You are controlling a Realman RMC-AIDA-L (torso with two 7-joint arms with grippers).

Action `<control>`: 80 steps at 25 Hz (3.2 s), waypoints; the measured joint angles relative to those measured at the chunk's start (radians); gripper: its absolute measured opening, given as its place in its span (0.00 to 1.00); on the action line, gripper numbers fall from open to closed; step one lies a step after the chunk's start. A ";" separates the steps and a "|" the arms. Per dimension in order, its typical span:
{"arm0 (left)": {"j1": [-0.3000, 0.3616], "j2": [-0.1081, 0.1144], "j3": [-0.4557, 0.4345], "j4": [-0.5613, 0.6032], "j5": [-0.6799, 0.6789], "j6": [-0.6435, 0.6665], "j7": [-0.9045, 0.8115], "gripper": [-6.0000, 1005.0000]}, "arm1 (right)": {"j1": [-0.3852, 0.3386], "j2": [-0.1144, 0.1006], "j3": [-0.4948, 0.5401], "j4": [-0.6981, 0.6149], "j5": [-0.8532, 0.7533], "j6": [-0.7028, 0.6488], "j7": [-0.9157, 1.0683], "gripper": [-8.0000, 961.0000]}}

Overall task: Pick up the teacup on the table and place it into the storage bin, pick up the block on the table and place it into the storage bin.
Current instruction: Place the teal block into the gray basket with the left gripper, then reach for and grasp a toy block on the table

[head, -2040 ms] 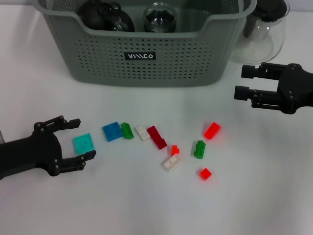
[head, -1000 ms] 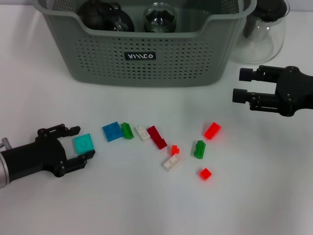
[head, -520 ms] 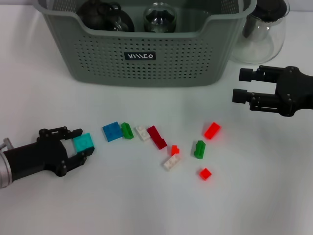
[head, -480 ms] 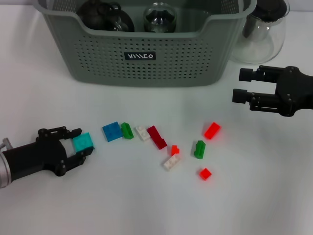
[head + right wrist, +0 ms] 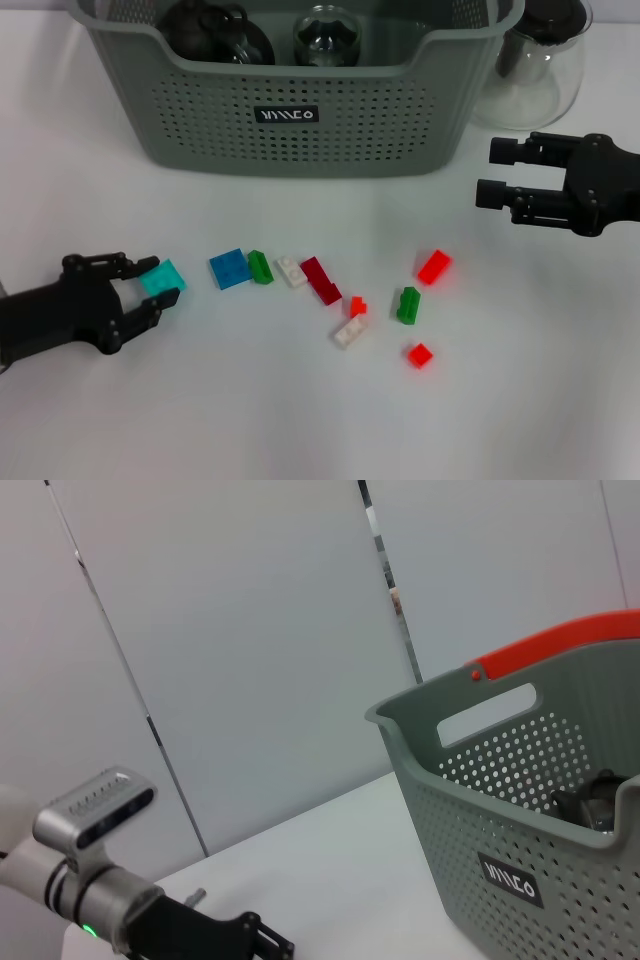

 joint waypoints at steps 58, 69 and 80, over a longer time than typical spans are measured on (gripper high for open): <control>-0.227 0.002 0.283 0.657 -0.674 0.126 -1.097 0.58 | 0.005 -0.005 -0.002 0.012 -0.006 0.009 0.000 0.76; -0.058 -0.010 0.088 0.366 -0.360 0.355 -0.412 0.58 | 0.003 -0.004 0.004 0.013 -0.006 0.011 0.000 0.76; -0.074 -0.007 0.077 -0.056 -0.064 0.005 0.012 0.58 | -0.010 -0.005 0.003 0.026 -0.006 0.010 0.000 0.76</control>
